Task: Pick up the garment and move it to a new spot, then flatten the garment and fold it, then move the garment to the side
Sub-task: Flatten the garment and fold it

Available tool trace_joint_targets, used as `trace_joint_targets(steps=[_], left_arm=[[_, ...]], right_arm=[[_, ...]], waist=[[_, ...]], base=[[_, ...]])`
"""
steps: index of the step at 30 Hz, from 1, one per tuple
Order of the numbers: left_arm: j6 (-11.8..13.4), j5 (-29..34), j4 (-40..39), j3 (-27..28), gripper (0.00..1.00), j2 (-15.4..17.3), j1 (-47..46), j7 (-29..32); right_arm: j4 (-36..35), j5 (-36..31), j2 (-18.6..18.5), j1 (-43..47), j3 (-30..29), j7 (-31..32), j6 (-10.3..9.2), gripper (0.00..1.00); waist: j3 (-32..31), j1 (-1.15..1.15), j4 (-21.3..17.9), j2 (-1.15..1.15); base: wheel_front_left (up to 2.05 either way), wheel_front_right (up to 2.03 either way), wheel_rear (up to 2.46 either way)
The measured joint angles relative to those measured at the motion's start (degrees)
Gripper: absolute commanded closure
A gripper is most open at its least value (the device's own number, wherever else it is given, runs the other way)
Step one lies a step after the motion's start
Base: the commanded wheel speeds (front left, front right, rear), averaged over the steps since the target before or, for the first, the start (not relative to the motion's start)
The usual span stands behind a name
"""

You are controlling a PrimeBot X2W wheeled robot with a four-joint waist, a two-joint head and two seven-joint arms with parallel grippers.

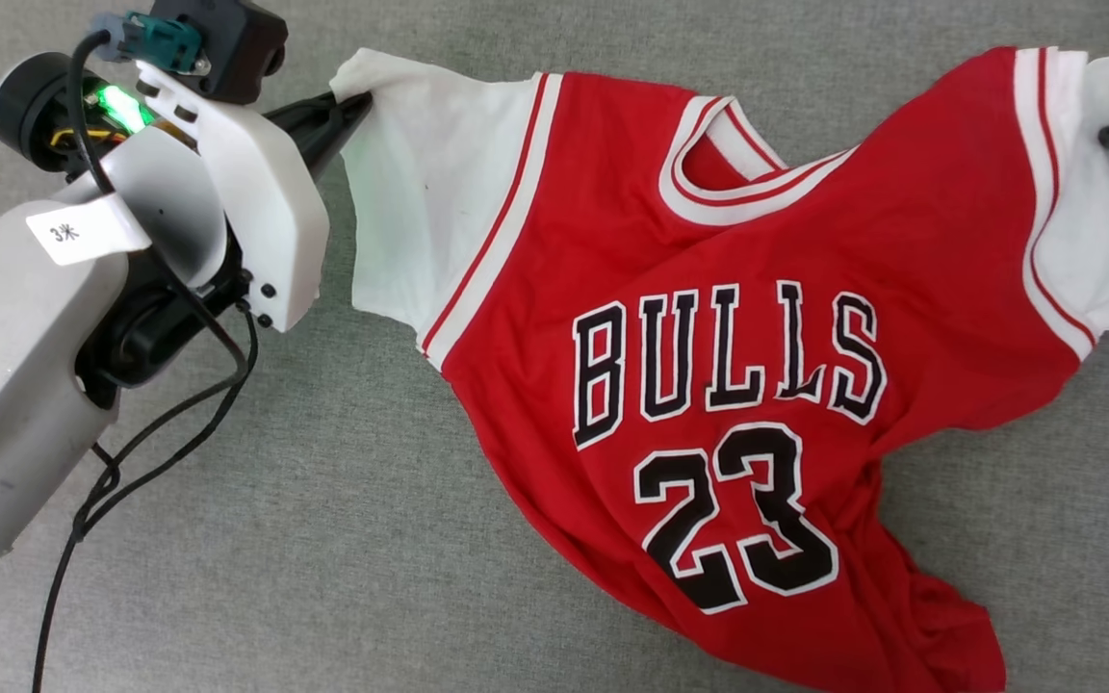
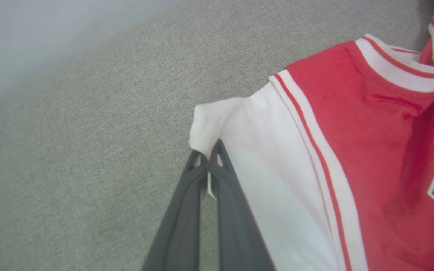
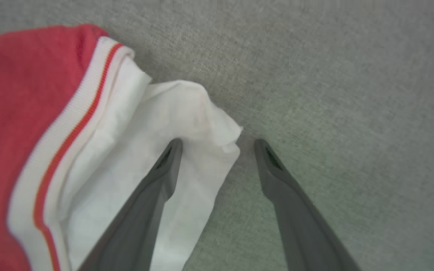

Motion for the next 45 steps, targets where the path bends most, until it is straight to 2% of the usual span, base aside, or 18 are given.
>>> trace_joint_targets(steps=[5,6,7,10,15,26,32,36,45], left_arm=[[-0.1,0.1,0.5,-0.1,1.00,-0.6,0.0,-0.5],[-0.1,0.1,0.6,-0.1,1.00,-0.6,0.0,-0.6],[-0.1,0.1,0.9,-0.1,1.00,-0.5,0.0,-0.6],[-0.6,0.0,2.5,-0.1,1.00,-0.6,0.0,-1.8],[-0.3,0.4,3.1,1.1,1.00,-0.2,0.0,-4.1],[0.2,1.0,2.0,4.3,1.00,1.6,-3.9,-6.6],[0.5,1.7,4.2,7.3,1.00,-1.0,-11.3,-8.2],[0.1,3.2,7.7,8.5,1.00,-3.3,-18.0,-9.0],[-1.6,6.5,18.4,10.4,1.00,-9.0,-33.6,-11.8]], right_arm=[[1.5,0.1,-0.1,0.2,1.0,-0.5,-0.01,0.00],[1.5,0.1,-0.1,0.2,1.4,-0.8,-0.02,0.80],[1.5,0.1,0.0,0.2,1.8,-1.3,-0.11,1.00],[1.9,0.3,1.2,1.1,2.4,-6.4,0.02,1.00],[1.0,0.8,0.7,1.5,2.0,-12.3,0.01,1.00],[-6.5,3.0,-5.4,2.4,0.5,-22.8,0.01,1.00],[-9.2,1.0,-6.2,-2.2,-0.6,-25.3,0.00,1.00],[-7.9,-1.7,-5.4,-8.2,-1.1,-26.8,0.01,1.00],[1.1,-11.6,0.6,-24.8,-2.1,-33.3,0.01,1.00]], waist=[[1.2,-0.01,0.5,0.00],[1.2,-0.01,0.3,0.00],[1.0,-0.01,0.2,0.00],[-1.5,0.00,-0.9,0.00],[-5.4,0.00,-2.0,0.00],[-14.4,-0.01,-4.5,0.00],[-15.2,-0.01,-5.9,0.00],[-13.9,-0.01,-6.4,0.00],[-9.8,0.00,-7.5,0.00]], base=[[0.00,0.00,0.00],[0.00,0.00,0.00],[0.00,0.00,0.00],[0.00,0.00,0.00],[0.00,0.00,0.00],[0.00,0.00,0.00],[0.00,0.00,0.00],[0.00,0.00,0.00],[0.00,0.00,0.00]])
